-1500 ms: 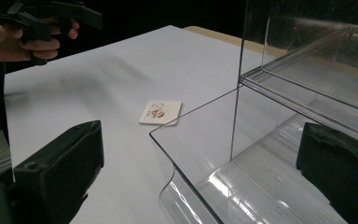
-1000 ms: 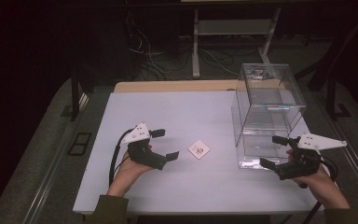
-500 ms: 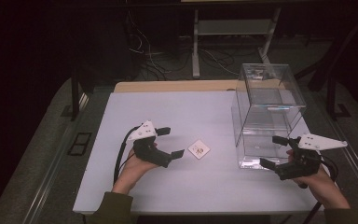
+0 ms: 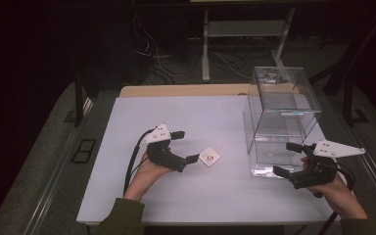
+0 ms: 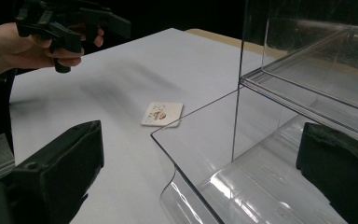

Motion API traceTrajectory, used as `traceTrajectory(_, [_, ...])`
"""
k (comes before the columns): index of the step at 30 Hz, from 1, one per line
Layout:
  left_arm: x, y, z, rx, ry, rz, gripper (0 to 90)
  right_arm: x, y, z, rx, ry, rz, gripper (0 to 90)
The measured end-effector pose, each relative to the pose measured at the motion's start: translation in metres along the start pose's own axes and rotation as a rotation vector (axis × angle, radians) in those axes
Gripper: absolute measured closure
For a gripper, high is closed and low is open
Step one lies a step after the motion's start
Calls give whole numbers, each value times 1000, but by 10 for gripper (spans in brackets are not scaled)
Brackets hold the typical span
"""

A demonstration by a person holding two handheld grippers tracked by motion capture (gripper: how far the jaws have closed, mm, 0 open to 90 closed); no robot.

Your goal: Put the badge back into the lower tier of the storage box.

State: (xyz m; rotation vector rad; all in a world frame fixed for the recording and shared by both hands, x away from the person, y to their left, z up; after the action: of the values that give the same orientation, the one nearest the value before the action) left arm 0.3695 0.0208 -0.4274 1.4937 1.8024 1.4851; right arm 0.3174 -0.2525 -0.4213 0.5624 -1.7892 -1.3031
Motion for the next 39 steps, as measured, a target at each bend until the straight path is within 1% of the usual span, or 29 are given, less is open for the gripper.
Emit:
traceTrajectory(12, [-20, -1, 0, -10, -7, 28, 0, 0, 0, 0, 1, -1, 0, 5])
traceTrajectory(18, [-31, 0, 0, -5, -10, 27, 0, 0, 0, 0, -2, -1, 1, 5])
traceTrajectory(20, [-35, 0, 0, -6, -11, 31, 0, 0, 0, -1, 1, -6, 3, 34])
traceTrajectory(21, [-37, 0, 0, -7, -12, 33, 0, 1, 0, -2, 1, -15, 0, 37])
traceTrajectory(26, [-46, -2, 0, -12, -13, 49, 0, 1, 0, -2, -4, -10, -2, 38])
traceTrajectory(31, [-52, -1, 1, -13, -13, 46, 0, 1, 0, -2, -4, -9, -4, 38])
traceTrajectory(35, [-55, -4, 3, -14, -4, 52, 0, 1, 0, -2, -5, -7, -5, 37])
traceTrajectory(38, [-57, -6, 3, -11, 1, 57, 0, 1, 0, -2, -3, -8, -5, 37])
traceTrajectory(39, [-58, -7, 3, -3, 3, 59, 0, 1, 0, -1, -3, -8, -5, 37])
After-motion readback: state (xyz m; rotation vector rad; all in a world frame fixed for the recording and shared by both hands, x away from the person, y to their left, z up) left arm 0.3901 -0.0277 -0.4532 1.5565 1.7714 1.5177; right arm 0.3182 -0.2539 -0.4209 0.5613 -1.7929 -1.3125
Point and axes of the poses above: each handheld gripper's, and its own axes: x roughly backward along the jaws, y roughly out of its top, z roughly to its left, the point moved 10 cm from there along -x, roughly forward along the jaws, and after that the axes turned 15 degrees about x, right-handed, at the moved point
